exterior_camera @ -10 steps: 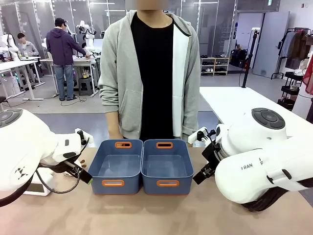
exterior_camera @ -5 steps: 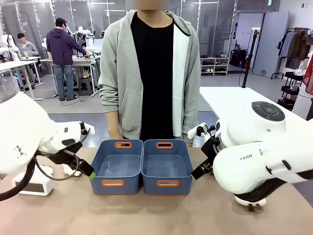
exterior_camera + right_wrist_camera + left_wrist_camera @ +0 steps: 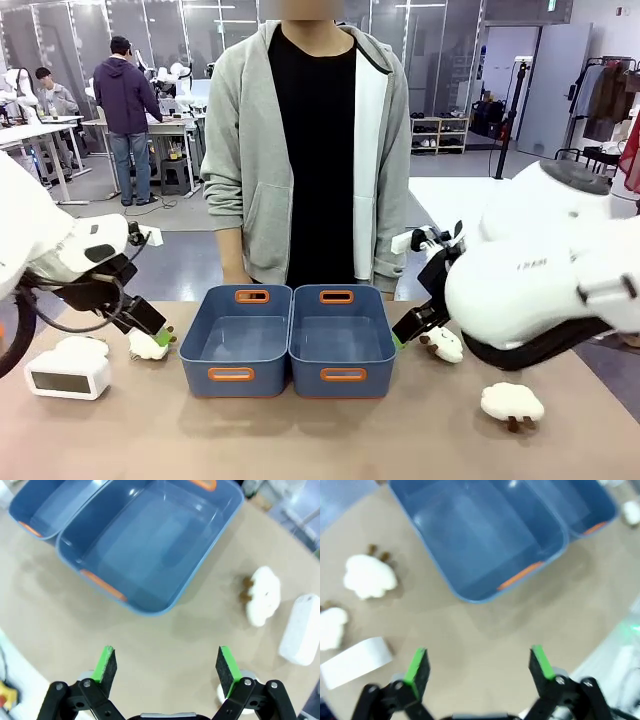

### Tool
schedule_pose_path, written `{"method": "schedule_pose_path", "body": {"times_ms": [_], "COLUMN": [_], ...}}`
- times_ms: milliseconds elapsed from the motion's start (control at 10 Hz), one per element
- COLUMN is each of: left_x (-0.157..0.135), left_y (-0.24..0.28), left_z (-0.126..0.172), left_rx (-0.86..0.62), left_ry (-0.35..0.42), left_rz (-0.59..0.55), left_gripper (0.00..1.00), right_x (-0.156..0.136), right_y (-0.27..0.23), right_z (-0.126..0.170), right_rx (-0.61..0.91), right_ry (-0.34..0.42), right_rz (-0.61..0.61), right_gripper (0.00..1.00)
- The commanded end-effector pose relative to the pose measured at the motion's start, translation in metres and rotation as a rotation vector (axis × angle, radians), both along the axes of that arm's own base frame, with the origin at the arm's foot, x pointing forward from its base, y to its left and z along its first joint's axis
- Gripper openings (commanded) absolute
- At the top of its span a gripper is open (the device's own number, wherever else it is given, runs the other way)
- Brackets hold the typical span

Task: Sort the digital clocks into the basket.
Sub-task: Pick up the Digital clock from the table and place it into the empty Plastic storage basket.

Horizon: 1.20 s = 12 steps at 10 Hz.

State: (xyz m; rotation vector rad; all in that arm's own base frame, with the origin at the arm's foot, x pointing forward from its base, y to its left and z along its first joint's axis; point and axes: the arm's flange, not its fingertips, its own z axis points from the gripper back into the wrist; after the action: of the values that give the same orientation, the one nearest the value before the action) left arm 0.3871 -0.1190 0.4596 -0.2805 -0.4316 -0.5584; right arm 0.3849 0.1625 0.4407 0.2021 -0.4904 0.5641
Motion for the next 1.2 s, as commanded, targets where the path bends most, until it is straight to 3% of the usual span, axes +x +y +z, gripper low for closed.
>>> {"method": "schedule_pose_path", "body": {"times_ms": [0,300,500,700,900,1100], "left_x": [-0.017,-0.046,-0.070,-0.105,-0.149,-0.171], "left_y": [0.048,0.132,0.183,0.242,0.296,0.328], "left_z": [0.022,0.038,0.035,0.021,-0.002,-0.013], "left_rx": [-0.317,-0.645,-0.823,-0.940,-1.035,-1.079], "left_ry": [0.144,0.127,0.121,0.079,0.031,-0.038], "left_rz": [-0.086,-0.085,-0.010,0.098,0.280,0.366], "left_gripper": [1.00,1.00,1.00,1.00,1.00,1.00], "right_x": [-0.010,-0.011,-0.019,-0.037,-0.064,-0.079], "right_y": [-0.044,-0.121,-0.167,-0.219,-0.276,-0.322], "right_z": [0.025,0.040,0.036,0.022,0.004,0.001], "right_rx": [0.262,0.567,0.752,0.876,0.994,1.047], "right_ry": [0.203,0.321,0.345,0.306,0.243,0.173], "right_rz": [0.037,0.045,0.009,-0.101,-0.248,-0.378], "right_gripper": [1.00,1.00,1.00,1.00,1.00,1.00]}}
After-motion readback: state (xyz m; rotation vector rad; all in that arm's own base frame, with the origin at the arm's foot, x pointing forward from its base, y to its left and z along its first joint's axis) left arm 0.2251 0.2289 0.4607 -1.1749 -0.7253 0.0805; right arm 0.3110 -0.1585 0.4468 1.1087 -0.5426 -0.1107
